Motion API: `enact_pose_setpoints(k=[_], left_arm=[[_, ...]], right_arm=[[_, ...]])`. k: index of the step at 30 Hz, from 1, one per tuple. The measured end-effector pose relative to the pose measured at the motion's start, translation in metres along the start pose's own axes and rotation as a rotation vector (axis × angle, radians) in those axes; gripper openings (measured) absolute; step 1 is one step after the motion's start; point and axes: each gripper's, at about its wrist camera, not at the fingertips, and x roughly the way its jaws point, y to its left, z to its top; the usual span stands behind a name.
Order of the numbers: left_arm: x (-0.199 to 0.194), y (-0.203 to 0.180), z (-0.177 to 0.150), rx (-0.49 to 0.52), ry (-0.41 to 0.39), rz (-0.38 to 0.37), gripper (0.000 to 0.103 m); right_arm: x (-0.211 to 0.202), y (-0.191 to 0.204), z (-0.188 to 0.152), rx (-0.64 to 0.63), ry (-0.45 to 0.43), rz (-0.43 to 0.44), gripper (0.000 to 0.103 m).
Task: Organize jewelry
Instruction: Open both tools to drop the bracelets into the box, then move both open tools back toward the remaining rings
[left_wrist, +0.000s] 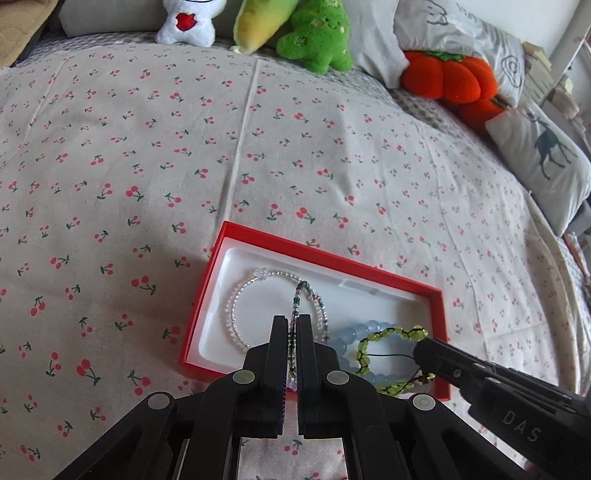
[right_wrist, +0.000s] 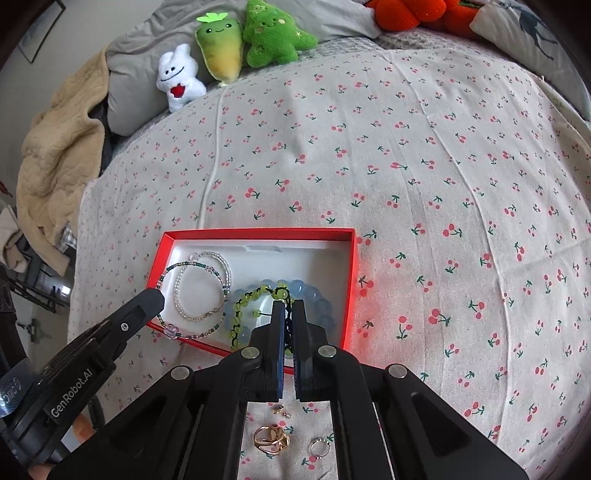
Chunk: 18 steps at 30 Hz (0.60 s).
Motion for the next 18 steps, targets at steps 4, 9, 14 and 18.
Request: enact_pose_setpoints(k=[4, 9, 14, 18], left_arm=[[-0.004, -0.002, -0.002, 0.011, 0.020, 0.030, 0.030], [-0.022, -0.007, -0.011, 0.062, 0.007, 0.069, 0.052], [-0.031, -0.002, -0.024, 0.080, 0.030, 0.104, 0.068], [-0.034, 0.003, -0.035, 0.090, 0.058, 0.130, 0.076]], right_arm=[[-0.009, 0.004, -0.002, -0.021, 0.005, -0.034, 0.009], [-0.028, 0.011, -0.009, -0.062, -0.015, -0.035, 0.035], [-0.040, 0.010, -0.018, -0.085, -0.013, -0.053, 0.047], [-0.047, 0.007, -0.028, -0.097, -0.010, -0.061, 0.053]])
